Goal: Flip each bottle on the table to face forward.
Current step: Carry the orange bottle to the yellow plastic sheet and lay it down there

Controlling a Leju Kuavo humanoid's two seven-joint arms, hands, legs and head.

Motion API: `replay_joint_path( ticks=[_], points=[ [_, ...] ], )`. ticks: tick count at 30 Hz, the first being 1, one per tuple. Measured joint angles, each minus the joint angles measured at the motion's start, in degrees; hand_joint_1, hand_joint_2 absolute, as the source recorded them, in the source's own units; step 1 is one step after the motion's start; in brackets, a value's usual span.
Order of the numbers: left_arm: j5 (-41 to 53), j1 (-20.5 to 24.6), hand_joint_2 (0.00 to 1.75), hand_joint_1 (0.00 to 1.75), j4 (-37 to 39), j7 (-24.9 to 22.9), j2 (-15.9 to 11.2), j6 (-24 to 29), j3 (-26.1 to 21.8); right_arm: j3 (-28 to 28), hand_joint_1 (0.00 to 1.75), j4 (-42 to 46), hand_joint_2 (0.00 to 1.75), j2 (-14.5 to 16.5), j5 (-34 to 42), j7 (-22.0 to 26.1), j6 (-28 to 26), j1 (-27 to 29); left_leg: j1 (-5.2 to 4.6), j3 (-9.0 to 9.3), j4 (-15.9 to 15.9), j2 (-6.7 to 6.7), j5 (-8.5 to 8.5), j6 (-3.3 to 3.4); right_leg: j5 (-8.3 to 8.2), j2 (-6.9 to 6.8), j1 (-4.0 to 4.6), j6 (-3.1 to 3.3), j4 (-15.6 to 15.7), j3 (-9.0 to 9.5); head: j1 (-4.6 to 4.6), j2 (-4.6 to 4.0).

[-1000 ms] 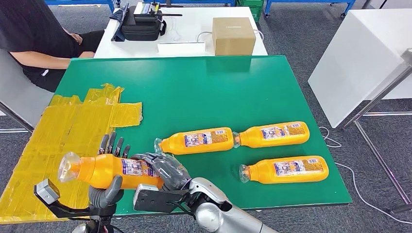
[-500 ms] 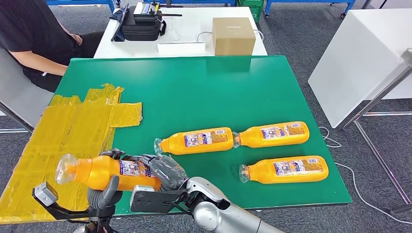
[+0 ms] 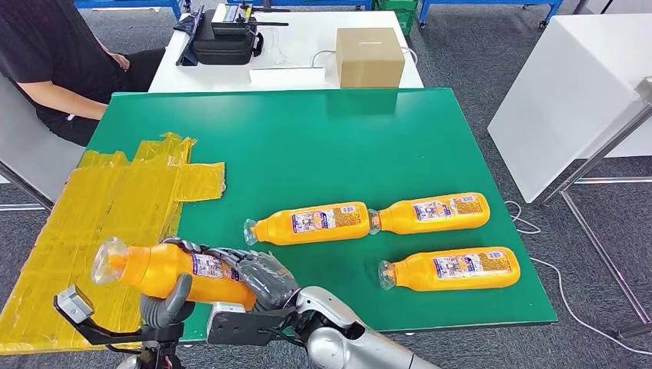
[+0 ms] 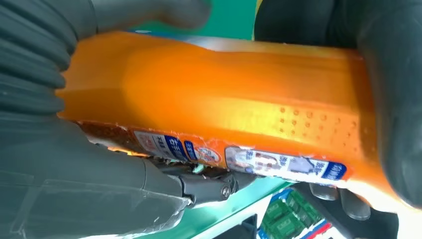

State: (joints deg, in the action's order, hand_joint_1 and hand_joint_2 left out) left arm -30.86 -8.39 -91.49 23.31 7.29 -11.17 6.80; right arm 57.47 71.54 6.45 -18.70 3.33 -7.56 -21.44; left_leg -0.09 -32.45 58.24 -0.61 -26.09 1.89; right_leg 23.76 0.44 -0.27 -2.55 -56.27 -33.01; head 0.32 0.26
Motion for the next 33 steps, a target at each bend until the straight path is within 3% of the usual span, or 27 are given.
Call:
replay_joint_path(
  ticks=[3,7,10,16,19,22,27,31,32,33],
  points=[
    [9.1,0.6,1.75,1.75,-0.2,2.4,0.0,8.8,-0.3,-2.1,0.00,1.5,0.00,-0.7,-0.6,1.3,-4.9,2.5,0.00,0.00,0.0,0.01,0.00,0.00,0.00,-0.01,0.00,0.00,0.0,0.00,0.02,0.00],
    [28.8,2.2,1.75,1.75,-0.2,4.2,-1.5,24.7,-2.1,-6.9,0.00,5.7,0.00,-2.6,-0.8,3.4,-9.5,7.3,0.00,0.00,0.0,-0.04,0.00,0.00,0.00,-0.03,0.00,0.00,0.0,0.01,0.01,0.00],
    [45.1,3.8,1.75,1.75,-0.2,2.7,-3.3,34.4,-3.8,-10.2,0.00,8.8,0.00,-3.8,-1.0,4.0,-10.1,10.7,0.01,0.00,0.0,0.00,0.00,0.00,0.00,-0.03,0.01,0.00,0.0,0.01,0.00,0.00],
    [72.1,5.8,1.75,1.75,-0.1,-4.3,-6.0,45.2,-6.9,-14.8,0.00,12.6,0.00,-4.8,-1.6,3.9,-9.1,14.2,0.01,0.01,0.0,0.00,0.00,0.00,0.00,-0.02,0.01,0.00,0.0,0.01,0.02,0.00],
    [88.5,6.9,1.75,1.75,0.7,-10.0,-7.6,48.0,-7.6,-16.2,0.00,13.5,0.00,-4.9,-1.5,3.3,-8.2,14.8,0.01,0.01,0.0,0.01,0.00,0.00,-0.01,-0.02,0.00,0.01,0.0,0.02,0.02,0.00],
    [100.6,8.2,1.75,1.75,2.6,-15.1,-9.5,47.6,-7.6,-17.1,0.00,13.9,0.00,-4.9,-1.5,2.7,-6.9,15.0,0.01,0.03,0.0,0.02,0.01,0.00,-0.01,-0.01,0.00,0.02,0.0,0.02,0.01,0.00],
    [106.6,9.6,1.75,1.75,9.1,-19.3,-12.3,41.3,-5.5,-17.7,0.00,14.8,0.00,-4.9,-2.0,1.4,-5.0,15.1,0.01,0.03,0.0,0.04,0.01,0.00,-0.01,0.00,0.01,0.02,0.0,0.01,0.01,0.00],
    [106.2,10.0,1.75,0.31,14.4,-19.3,-14.3,36.1,-2.9,-17.9,0.00,15.4,0.00,-4.8,-2.4,0.5,-3.4,15.0,0.01,0.02,0.0,0.08,0.01,0.00,-0.01,0.01,0.01,0.02,0.0,0.00,0.01,0.00],
    [106.3,10.1,1.75,0.31,15.6,-19.3,-14.6,35.4,-2.4,-17.9,0.00,15.5,0.00,-4.8,-2.4,0.3,-3.1,14.9,0.01,0.02,0.0,0.07,0.01,0.00,-0.01,0.01,0.01,0.02,0.0,0.00,0.02,0.00],
    [106.4,10.2,1.31,0.24,16.7,-19.2,-14.9,34.9,-1.9,-17.9,0.00,15.5,0.00,-4.7,-2.4,0.1,-2.9,14.8,0.01,0.01,0.0,0.07,0.01,0.00,-0.01,0.01,0.01,0.02,0.0,0.00,0.02,0.00]
  ],
)
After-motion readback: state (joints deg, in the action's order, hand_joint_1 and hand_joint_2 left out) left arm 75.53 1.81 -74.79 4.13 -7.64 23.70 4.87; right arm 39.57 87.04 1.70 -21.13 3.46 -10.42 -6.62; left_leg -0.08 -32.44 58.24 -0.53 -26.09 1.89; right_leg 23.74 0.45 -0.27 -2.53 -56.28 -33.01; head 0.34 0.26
